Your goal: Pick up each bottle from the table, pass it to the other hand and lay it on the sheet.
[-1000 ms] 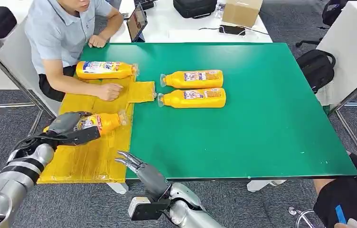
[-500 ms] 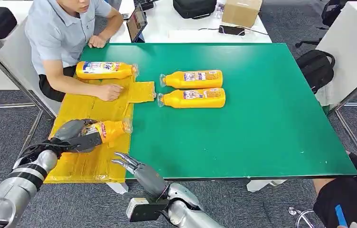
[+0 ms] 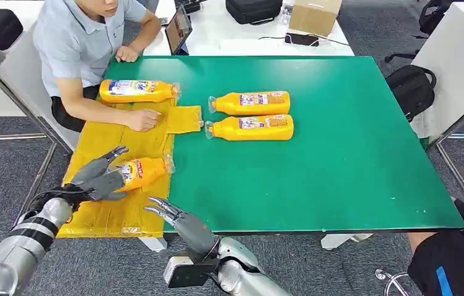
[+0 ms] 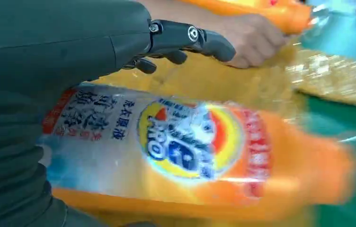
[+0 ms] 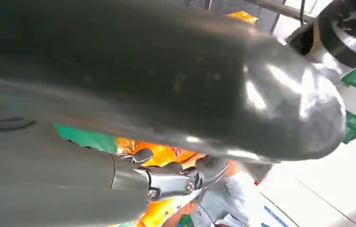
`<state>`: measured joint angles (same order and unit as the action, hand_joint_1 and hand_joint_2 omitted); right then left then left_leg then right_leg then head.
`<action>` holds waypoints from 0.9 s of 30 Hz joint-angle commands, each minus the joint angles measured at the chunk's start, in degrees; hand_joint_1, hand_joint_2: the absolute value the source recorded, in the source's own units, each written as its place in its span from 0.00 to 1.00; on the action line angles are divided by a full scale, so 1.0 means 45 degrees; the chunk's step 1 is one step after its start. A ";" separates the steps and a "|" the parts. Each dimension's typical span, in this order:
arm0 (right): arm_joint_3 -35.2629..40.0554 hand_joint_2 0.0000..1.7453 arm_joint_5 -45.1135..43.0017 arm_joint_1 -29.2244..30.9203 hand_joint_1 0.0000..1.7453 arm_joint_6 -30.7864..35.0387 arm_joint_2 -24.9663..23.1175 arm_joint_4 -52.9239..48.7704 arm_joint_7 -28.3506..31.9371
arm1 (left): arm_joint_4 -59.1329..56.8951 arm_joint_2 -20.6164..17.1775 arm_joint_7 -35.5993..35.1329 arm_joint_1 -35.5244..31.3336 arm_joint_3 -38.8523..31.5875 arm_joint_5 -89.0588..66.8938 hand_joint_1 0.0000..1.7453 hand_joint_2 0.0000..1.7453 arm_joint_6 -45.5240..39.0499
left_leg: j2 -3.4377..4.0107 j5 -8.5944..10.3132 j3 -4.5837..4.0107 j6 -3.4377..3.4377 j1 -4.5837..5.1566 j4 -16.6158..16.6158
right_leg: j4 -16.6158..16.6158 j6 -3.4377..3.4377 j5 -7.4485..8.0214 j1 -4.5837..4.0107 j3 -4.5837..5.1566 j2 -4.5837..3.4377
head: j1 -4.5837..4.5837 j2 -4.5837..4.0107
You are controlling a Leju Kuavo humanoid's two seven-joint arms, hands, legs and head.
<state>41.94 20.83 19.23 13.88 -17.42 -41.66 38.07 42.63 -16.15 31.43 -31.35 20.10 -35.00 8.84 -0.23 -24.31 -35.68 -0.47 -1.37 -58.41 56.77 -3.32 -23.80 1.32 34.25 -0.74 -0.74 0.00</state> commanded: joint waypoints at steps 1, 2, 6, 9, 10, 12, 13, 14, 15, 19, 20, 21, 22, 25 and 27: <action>0.0882 0.00 -0.0286 0.0590 0.00 0.0134 0.0517 0.0372 0.0428 | 0.3465 0.0825 0.0280 0.2091 -0.2293 0.2833 0.00 1.00 0.1408 | 0.0006 -0.0005 0.0030 0.0022 0.0007 0.0014 | -0.0018 0.0016 -0.0002 0.0001 -0.0031 0.0007 | -0.0010 0.0000; 0.0882 0.00 -0.0291 0.0595 0.00 0.0188 0.0492 0.0398 0.0428 | 0.4240 0.1293 0.0419 0.2370 -0.2881 0.3576 0.00 1.00 0.1446 | 0.0013 -0.0016 0.0047 0.0032 -0.0001 0.0010 | -0.0026 0.0027 -0.0007 -0.0011 -0.0052 0.0008 | -0.0005 0.0000; 0.0882 0.00 -0.0289 0.0596 0.00 0.0193 0.0489 0.0401 0.0428 | 0.4442 0.1374 0.0338 0.2407 -0.2903 0.3612 0.00 1.00 0.1453 | -0.0021 -0.0011 0.0031 0.0028 0.0001 0.0004 | -0.0017 0.0030 -0.0017 -0.0010 -0.0032 0.0043 | -0.0010 0.0000; 0.0777 0.00 -0.0214 0.0527 0.00 0.0332 0.0460 0.0407 0.0428 | 0.5203 0.2595 0.0313 0.2495 -0.4219 0.5332 0.00 1.00 0.1481 | -0.0005 -0.0011 0.0038 0.0024 0.0003 0.0009 | -0.0018 0.0029 -0.0012 -0.0007 -0.0036 0.0022 | 0.0004 0.0000; 0.0768 0.00 -0.0165 0.0481 0.00 0.0445 0.0472 0.0357 0.0428 | 0.5479 0.2826 0.0014 0.2447 -0.4409 0.5622 0.00 1.00 0.1377 | -0.0022 -0.0007 0.0029 0.0026 0.0001 0.0007 | -0.0020 0.0028 -0.0011 -0.0010 -0.0032 0.0041 | -0.0005 0.0000; 0.0702 0.00 -0.0094 0.0397 0.00 0.0533 0.0478 0.0281 0.0428 | 0.5927 0.3453 -0.0334 0.2276 -0.5011 0.6407 0.00 1.00 0.0757 | -0.0051 -0.0007 0.0021 0.0031 -0.0003 -0.0001 | -0.0017 0.0029 -0.0020 -0.0015 -0.0030 0.0071 | 0.0000 0.0000; 0.0680 0.00 -0.0040 0.0363 0.00 0.0653 0.0476 0.0265 0.0428 | 0.6052 0.3767 -0.0405 0.2193 -0.5346 0.6723 0.00 1.00 0.0276 | -0.0058 -0.0006 0.0013 0.0029 -0.0005 -0.0005 | -0.0016 0.0024 -0.0020 -0.0016 -0.0029 0.0077 | 0.0000 0.0000; 0.0690 0.00 0.0064 0.0289 0.00 0.0849 0.0511 0.0112 0.0428 | 0.6156 0.4025 -0.0681 0.2112 -0.5611 0.7147 0.00 1.00 -0.0073 | -0.0051 -0.0001 0.0001 0.0024 -0.0005 -0.0004 | -0.0017 0.0017 -0.0011 -0.0013 -0.0016 0.0066 | -0.0009 0.0000; 0.0762 0.00 0.0073 0.0111 0.00 0.1132 0.0641 -0.0371 0.0428 | 0.6342 0.4271 -0.0832 0.2085 -0.5878 0.7708 0.00 1.00 -0.0430 | -0.0053 -0.0008 0.0018 0.0034 -0.0004 -0.0005 | -0.0019 0.0025 -0.0017 -0.0015 -0.0038 0.0072 | -0.0004 0.0000; 0.0528 1.00 -0.0247 -0.0545 0.00 0.2650 0.1462 -0.2706 0.0428 | 0.7083 0.4681 -0.1602 0.2912 -0.6405 1.0029 0.00 1.00 -0.0676 | -0.0033 -0.0006 0.0011 0.0027 0.0002 0.0002 | -0.0018 0.0021 -0.0012 -0.0007 -0.0019 0.0053 | 0.0000 0.0000; -0.0063 1.00 -0.0176 -0.0913 0.00 0.3446 0.1656 -0.3610 0.0428 | 0.7543 0.4798 -0.1521 0.3534 -0.6571 1.0407 0.00 1.00 -0.0781 | -0.0029 -0.0007 0.0018 0.0025 0.0004 0.0008 | -0.0022 0.0021 -0.0012 -0.0005 -0.0023 0.0046 | -0.0005 0.0000; -0.1385 1.00 0.0213 -0.1547 0.00 0.3606 0.1744 -0.4492 0.0428 | 0.8437 0.5039 -0.1338 0.4607 -0.6786 1.0865 0.00 1.00 -0.0781 | -0.0024 -0.0018 0.0048 0.0033 0.0004 0.0016 | -0.0034 0.0030 -0.0021 -0.0008 -0.0056 0.0046 | 0.0000 0.0000; -0.2304 1.00 0.0817 -0.2087 0.00 0.3893 0.1873 -0.5398 0.0096 | 0.9135 0.5301 -0.1359 0.5445 -0.6933 1.1140 0.00 1.00 -0.0771 | 0.0010 -0.0020 0.0054 0.0030 0.0014 0.0026 | -0.0038 0.0022 -0.0014 0.0004 -0.0049 0.0008 | 0.0000 0.0000; -0.4683 1.00 0.2291 -0.3329 0.00 0.3538 0.2353 -0.7443 -0.1067 | 1.0789 0.5876 -0.0894 0.7330 -0.6779 1.0900 0.00 1.00 -0.0615 | 0.0022 -0.0046 0.0070 0.0033 0.0022 0.0028 | -0.0047 0.0013 -0.0025 0.0010 -0.0065 -0.0003 | 0.0000 0.0000; -0.6143 1.00 0.2755 -0.3830 0.00 0.3821 0.2405 -0.8088 -0.1356 | 1.1408 0.6097 -0.0583 0.7978 -0.6454 1.0407 0.00 1.00 -0.0680 | -0.0008 -0.0067 0.0069 0.0034 0.0017 0.0016 | -0.0049 0.0014 -0.0045 0.0004 -0.0074 0.0031 | 0.0000 0.0000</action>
<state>37.11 26.71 11.99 30.62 -12.68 -58.08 36.29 79.83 3.92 26.25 -10.05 -7.08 14.27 5.42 -0.19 -24.45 -35.71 -0.49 -1.34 -58.42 56.71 -3.33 -23.85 1.35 34.34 -0.77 -0.74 0.00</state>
